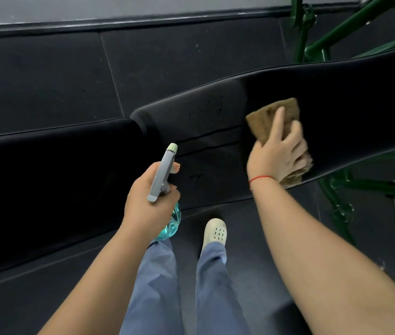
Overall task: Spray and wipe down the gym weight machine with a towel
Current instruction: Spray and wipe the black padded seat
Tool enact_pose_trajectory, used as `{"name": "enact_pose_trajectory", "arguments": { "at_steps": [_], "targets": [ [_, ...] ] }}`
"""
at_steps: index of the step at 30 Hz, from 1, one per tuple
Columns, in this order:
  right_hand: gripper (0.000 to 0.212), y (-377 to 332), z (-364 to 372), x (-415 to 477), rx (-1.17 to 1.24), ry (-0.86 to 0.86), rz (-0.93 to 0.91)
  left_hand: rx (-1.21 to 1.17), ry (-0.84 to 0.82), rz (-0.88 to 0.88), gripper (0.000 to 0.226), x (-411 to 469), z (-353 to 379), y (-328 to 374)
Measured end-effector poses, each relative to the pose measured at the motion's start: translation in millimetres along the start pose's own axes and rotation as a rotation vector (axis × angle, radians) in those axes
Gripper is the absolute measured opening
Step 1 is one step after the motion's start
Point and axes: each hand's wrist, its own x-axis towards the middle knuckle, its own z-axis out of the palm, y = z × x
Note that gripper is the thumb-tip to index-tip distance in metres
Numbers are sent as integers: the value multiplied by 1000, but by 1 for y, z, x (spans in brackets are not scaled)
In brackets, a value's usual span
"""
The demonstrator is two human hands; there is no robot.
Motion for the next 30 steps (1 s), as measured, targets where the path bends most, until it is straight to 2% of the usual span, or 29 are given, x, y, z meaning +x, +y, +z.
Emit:
{"name": "enact_pose_trajectory", "arguments": {
  "at_steps": [4,6,9,11,15,17,23,26,30],
  "targets": [
    [86,-28,24,-54,-42,-180,-422,21,-11,11,45,0,-6,0],
    [83,-38,27,-69,-41,-274,-520,25,-7,30,46,2,-10,1],
    [73,-43,18,-52,22,-325,-497,6,22,20,45,5,-17,-1],
    [70,-36,5,-25,64,-227,-453,-28,26,15,44,7,-21,0],
    [68,-10,-18,47,105,-1,-127,-77,15,10,43,12,-21,3],
    [71,-8,-24,68,87,30,-104,-81,9,4,43,16,-21,4],
    [71,-32,9,38,26,-2,-300,-96,14,-3,44,22,-21,7],
    [66,-47,31,9,-40,35,-540,-72,21,8,44,24,-23,9],
    [66,-60,44,-21,-76,-108,-727,-56,40,11,43,26,-25,12]
  ]
}}
